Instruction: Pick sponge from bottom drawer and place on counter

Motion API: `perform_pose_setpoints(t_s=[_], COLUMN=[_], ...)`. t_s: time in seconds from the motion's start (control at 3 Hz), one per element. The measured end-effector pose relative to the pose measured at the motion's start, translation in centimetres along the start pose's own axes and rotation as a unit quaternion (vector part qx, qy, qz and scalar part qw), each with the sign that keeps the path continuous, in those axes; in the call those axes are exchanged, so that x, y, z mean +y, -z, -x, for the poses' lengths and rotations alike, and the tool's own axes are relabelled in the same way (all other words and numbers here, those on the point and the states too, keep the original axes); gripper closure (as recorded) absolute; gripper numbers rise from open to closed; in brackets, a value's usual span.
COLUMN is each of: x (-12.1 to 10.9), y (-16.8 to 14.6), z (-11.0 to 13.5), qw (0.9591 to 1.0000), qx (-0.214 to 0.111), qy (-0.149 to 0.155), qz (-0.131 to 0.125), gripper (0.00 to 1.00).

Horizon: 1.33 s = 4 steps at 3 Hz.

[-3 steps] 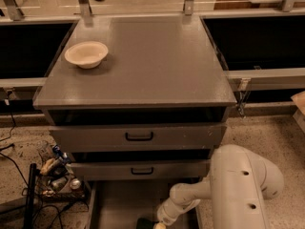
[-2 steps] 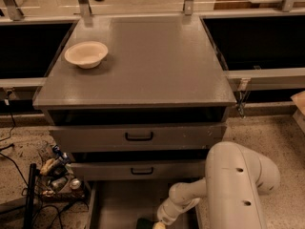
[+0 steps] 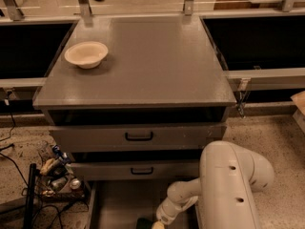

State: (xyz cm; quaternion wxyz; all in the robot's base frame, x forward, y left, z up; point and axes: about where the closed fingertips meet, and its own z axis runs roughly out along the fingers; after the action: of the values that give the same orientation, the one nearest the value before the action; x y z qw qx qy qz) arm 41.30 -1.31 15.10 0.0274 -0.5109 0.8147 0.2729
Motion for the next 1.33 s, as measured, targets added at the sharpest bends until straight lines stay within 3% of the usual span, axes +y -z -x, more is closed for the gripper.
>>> perform_pose_setpoints(t_s=[0.33, 0.67, 1.0, 1.33], x=[0.03, 0.61, 0.62, 0.62], y=[-0.07, -0.60, -0.61, -0.61], z=[0.04, 0.74, 0.75, 0.75], qw=[1.0000, 0.9994, 0.9994, 0.9994], qx=[0.001, 0.002, 0.002, 0.002], qy=[-0.001, -0.003, -0.003, -0.003], qz=[0.004, 0.034, 0.035, 0.035], gripper=[0.00, 0.00, 0.00, 0.18])
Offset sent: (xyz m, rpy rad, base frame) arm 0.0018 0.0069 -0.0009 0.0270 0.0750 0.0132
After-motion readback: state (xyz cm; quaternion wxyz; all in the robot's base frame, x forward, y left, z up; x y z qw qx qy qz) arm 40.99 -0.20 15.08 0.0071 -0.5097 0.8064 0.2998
